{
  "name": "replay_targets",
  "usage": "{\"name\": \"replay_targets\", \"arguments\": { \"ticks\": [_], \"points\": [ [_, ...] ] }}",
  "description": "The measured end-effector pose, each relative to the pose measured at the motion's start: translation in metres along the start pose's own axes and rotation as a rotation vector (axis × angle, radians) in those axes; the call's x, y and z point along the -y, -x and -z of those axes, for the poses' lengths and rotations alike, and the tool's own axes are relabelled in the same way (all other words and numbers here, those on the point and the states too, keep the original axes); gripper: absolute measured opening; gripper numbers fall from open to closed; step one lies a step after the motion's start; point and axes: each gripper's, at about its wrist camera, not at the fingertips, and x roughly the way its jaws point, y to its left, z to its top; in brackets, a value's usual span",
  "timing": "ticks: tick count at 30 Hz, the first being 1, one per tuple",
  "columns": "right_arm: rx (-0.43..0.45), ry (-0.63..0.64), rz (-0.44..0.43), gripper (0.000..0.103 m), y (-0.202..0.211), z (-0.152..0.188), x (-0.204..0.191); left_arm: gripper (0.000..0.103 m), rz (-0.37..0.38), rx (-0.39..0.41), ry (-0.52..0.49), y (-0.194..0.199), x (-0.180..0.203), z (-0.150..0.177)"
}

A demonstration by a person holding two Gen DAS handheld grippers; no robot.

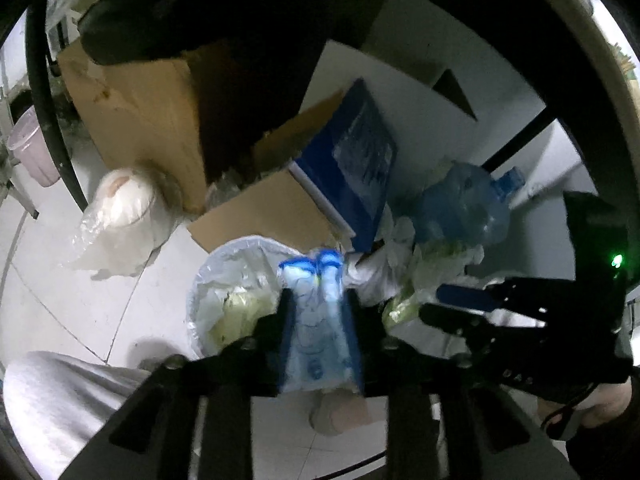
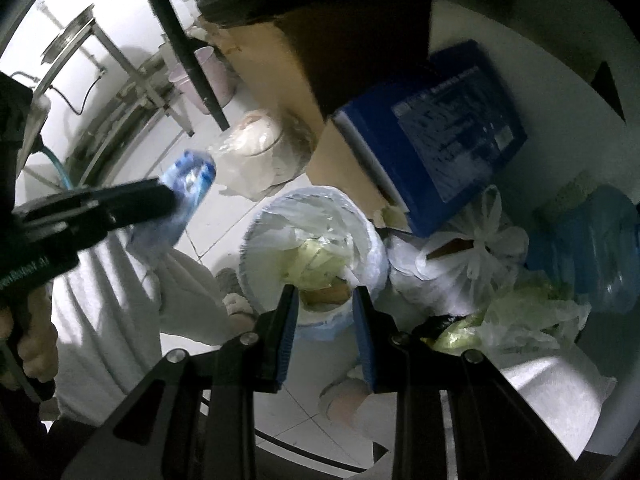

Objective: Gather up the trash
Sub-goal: 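Open the right gripper over the bin while the left gripper opens too, then raise both open grippers from the bin up to the counter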

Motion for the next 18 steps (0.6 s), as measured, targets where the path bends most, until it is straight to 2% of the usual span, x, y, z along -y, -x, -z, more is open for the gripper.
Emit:
{"name": "replay_targets", "arguments": {
  "ticks": [6,18],
  "points": [
    [-0.001,-0.025,-0.004,0.026,-0.002,0.000,0.011,0.048,-0.013,-0.015,-0.021,-0.008,0.006,-0.003],
    [0.034,-0.001,-0.006,0.026,0.013,0.001,0.000,0.049,-0.028,0.040,-0.024,0.020,0.003,0.000]
  ]
}}
